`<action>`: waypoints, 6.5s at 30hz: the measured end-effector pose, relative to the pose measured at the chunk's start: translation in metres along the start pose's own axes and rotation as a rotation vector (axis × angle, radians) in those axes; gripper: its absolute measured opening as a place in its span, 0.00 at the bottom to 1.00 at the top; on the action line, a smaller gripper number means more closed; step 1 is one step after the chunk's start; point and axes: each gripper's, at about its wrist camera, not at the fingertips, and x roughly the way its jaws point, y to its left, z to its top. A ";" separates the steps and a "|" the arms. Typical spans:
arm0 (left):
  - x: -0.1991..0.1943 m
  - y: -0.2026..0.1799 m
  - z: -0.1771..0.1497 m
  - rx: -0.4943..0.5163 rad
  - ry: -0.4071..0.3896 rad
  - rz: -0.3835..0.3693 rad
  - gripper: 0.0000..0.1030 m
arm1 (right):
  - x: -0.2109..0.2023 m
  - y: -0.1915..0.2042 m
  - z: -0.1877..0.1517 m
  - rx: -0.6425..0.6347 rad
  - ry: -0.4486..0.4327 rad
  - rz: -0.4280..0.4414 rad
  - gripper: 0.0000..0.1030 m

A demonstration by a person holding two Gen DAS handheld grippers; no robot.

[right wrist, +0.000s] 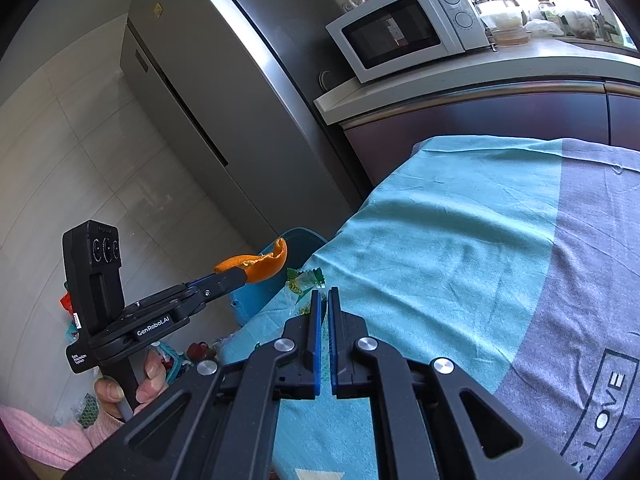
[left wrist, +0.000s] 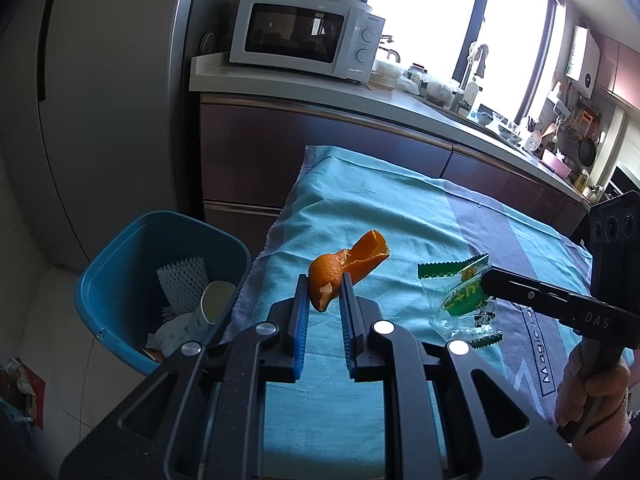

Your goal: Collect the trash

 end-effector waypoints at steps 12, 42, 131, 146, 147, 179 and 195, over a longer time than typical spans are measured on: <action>-0.005 0.014 0.000 -0.020 -0.011 0.019 0.15 | 0.009 0.010 0.004 -0.018 0.007 0.017 0.02; -0.014 0.033 0.005 -0.040 -0.033 0.073 0.15 | 0.030 0.027 0.016 -0.049 0.028 0.051 0.02; 0.014 0.133 -0.009 -0.245 0.003 0.235 0.16 | 0.200 0.062 0.043 -0.062 0.262 0.016 0.05; 0.015 0.138 -0.014 -0.263 0.002 0.234 0.29 | 0.212 0.060 0.041 -0.044 0.288 0.003 0.29; 0.015 0.137 -0.015 -0.264 0.002 0.233 0.29 | 0.211 0.060 0.041 -0.044 0.286 0.003 0.32; -0.029 0.051 -0.023 -0.070 -0.199 0.239 0.95 | 0.038 0.042 0.004 -0.213 -0.129 -0.241 0.93; -0.039 -0.040 -0.033 0.026 -0.285 0.193 0.95 | -0.067 0.022 -0.052 -0.208 -0.357 -0.528 0.93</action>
